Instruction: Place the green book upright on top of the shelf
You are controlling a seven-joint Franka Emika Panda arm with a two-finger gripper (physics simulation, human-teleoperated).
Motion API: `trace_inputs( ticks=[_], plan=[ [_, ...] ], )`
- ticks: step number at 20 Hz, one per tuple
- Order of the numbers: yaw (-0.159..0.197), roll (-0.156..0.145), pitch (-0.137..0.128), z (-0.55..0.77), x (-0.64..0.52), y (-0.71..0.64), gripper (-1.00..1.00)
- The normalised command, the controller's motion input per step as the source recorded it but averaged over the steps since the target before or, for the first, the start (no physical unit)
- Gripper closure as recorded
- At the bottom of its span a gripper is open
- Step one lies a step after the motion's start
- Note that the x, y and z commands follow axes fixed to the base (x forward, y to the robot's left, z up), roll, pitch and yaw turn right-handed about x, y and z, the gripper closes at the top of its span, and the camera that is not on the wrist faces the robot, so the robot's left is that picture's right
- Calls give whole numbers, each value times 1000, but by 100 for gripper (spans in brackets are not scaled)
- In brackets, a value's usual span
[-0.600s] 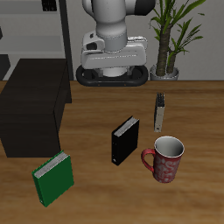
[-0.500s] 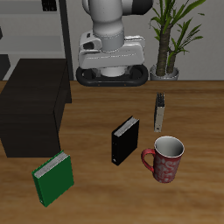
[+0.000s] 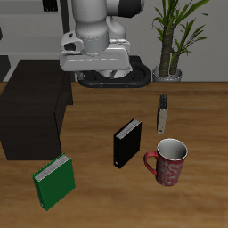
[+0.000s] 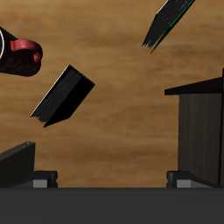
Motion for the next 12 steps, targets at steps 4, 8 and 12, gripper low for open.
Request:
trace_inputs(
  ticks=[4, 8, 12],
  plan=[
    [-38, -23, 24, 76, 270, -405, -100],
    [14, 3, -28, 143, 251, -362, -100],
    [-6, -20, -40, 70, 301, -434, -100]
  ],
)
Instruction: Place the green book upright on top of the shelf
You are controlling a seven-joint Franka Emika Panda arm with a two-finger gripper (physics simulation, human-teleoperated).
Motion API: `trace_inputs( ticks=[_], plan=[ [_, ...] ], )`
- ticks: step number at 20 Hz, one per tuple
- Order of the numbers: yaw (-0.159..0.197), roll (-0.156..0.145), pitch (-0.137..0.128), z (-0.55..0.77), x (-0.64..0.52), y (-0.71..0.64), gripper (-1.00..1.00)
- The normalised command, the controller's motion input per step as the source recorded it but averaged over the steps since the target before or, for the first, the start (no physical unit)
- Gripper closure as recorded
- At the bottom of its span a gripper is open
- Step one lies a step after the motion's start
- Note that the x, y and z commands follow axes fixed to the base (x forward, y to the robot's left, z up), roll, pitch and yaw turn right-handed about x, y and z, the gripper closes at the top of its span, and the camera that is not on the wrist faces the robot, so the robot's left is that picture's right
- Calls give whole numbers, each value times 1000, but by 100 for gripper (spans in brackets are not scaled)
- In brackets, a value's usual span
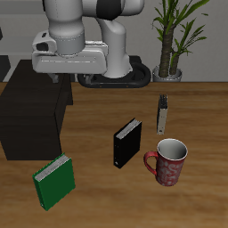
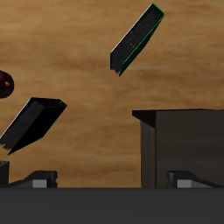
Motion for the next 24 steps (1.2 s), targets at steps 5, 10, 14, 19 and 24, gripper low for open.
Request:
trace_inputs(
  ticks=[5, 10, 14, 19, 24],
  plan=[
    [36, -2, -27, 56, 300, -423, -100],
    [-43, -18, 14, 19, 235, -348, -100],
    [-14, -35, -15, 34, 259, -430, -100],
    [-15, -13, 10, -15, 269, -435, -100],
    [-49, -38, -31, 36, 151, -236, -100]
  ],
)
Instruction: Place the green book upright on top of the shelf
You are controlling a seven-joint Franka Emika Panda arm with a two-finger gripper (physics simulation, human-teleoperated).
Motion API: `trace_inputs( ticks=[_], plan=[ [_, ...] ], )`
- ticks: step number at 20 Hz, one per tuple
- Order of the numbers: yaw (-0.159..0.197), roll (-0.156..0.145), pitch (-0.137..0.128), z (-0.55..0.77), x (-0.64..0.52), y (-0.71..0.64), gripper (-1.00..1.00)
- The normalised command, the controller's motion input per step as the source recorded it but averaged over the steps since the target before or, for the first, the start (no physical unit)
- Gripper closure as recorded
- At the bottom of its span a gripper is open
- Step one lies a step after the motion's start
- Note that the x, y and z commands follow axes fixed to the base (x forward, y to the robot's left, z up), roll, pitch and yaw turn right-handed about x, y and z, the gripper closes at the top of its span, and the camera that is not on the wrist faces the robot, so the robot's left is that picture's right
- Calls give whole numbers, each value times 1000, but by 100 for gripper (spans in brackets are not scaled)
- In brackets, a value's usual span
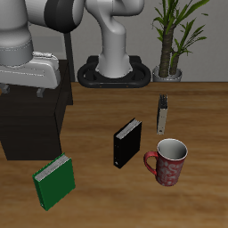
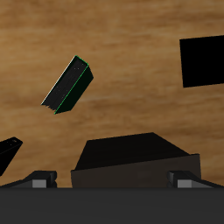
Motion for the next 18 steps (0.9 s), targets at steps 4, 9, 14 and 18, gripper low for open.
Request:
trace_inputs(
  ticks=[4, 9, 14, 18],
  plan=[
    [-22, -26, -30, -30, 204, 58, -100],
    [-31, 0, -40, -42, 222, 200, -100],
    [-14, -1, -42, -183, 197, 268, -100],
    [-52, 7, 9, -236, 168, 259, -100]
  ],
)
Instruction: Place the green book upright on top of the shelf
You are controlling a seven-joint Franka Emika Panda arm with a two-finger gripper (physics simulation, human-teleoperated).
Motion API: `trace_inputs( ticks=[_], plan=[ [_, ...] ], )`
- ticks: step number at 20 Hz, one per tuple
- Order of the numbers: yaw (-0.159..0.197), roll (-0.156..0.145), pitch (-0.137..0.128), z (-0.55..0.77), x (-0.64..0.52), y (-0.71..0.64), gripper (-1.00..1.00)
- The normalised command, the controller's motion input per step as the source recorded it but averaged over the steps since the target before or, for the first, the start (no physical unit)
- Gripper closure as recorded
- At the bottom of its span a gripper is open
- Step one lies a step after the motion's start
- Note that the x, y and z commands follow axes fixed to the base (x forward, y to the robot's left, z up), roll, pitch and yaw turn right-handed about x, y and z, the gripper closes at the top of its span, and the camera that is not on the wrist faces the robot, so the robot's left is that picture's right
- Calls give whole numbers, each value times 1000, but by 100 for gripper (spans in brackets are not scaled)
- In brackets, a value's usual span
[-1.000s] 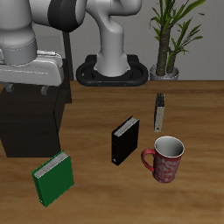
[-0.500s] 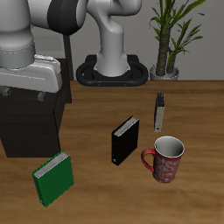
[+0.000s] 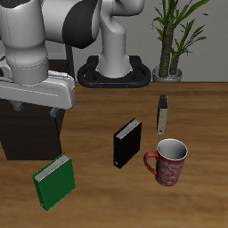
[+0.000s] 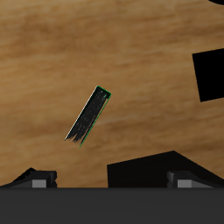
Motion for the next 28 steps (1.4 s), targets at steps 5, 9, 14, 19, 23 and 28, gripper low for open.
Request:
trace_inputs(
  ticks=[5, 9, 14, 19, 23, 28],
  plan=[
    [-4, -9, -7, -222, 120, 256, -100],
    [1, 45, 9, -278, 138, 333, -100],
    [-21, 1, -5, -208, 92, 92, -100],
    [-61, -17, -28, -226, 77, -10, -100],
    [-34, -3, 4, -265, 102, 37, -100],
    [-31, -2, -25, -290, 82, -30, -100]
  ],
)
